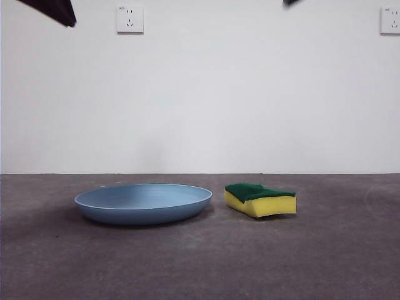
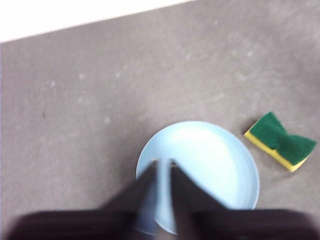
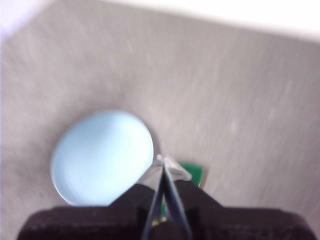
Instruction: Pick up the plate,pick up the cloth,clean the plate with the cloth
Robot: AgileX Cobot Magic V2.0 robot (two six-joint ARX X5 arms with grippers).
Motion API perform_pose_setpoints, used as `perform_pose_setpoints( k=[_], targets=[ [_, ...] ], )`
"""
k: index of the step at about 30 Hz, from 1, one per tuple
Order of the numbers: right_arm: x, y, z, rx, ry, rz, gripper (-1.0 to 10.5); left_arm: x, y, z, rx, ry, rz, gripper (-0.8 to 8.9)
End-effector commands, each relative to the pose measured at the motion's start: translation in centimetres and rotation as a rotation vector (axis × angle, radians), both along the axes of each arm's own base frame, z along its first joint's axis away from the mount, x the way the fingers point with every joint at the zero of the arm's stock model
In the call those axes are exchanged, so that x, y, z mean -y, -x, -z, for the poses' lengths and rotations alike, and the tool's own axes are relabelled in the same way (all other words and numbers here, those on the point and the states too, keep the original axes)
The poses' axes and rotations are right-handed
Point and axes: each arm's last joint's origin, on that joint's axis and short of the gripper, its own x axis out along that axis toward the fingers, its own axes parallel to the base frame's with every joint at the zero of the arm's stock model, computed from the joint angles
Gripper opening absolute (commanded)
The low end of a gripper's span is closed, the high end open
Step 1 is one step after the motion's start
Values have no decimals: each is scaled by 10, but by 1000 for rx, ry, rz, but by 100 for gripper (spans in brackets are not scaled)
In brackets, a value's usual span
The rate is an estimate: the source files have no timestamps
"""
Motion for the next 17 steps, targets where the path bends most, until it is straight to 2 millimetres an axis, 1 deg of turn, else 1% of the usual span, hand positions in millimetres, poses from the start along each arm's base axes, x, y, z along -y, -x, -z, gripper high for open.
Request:
perform_pose_setpoints(
  k=[1,3,4,5,7,9,12,13,17],
  targets=[
    [12,24,-14,92,-9,-11,-12,-3,16,-14,118,27,11,-8],
    [24,46,-20,187,-45,-13,-12,-8,33,-18,219,69,17,-8],
    [29,56,-17,231,-53,-15,-12,-11,41,-15,254,87,23,-8],
    [34,66,-12,265,-50,-4,-12,-14,50,-7,283,100,23,-8],
    [41,76,-1,295,-47,21,-12,-20,61,6,307,112,23,-8],
    [47,87,15,324,-62,26,-12,-24,70,25,331,124,23,-8],
    [54,101,39,346,-78,28,-11,-31,85,49,382,154,35,-8],
    [55,103,44,342,-76,28,-11,-33,89,55,389,159,35,-8],
    [57,106,53,290,-58,33,2,-38,98,67,317,164,22,-4]
  ],
)
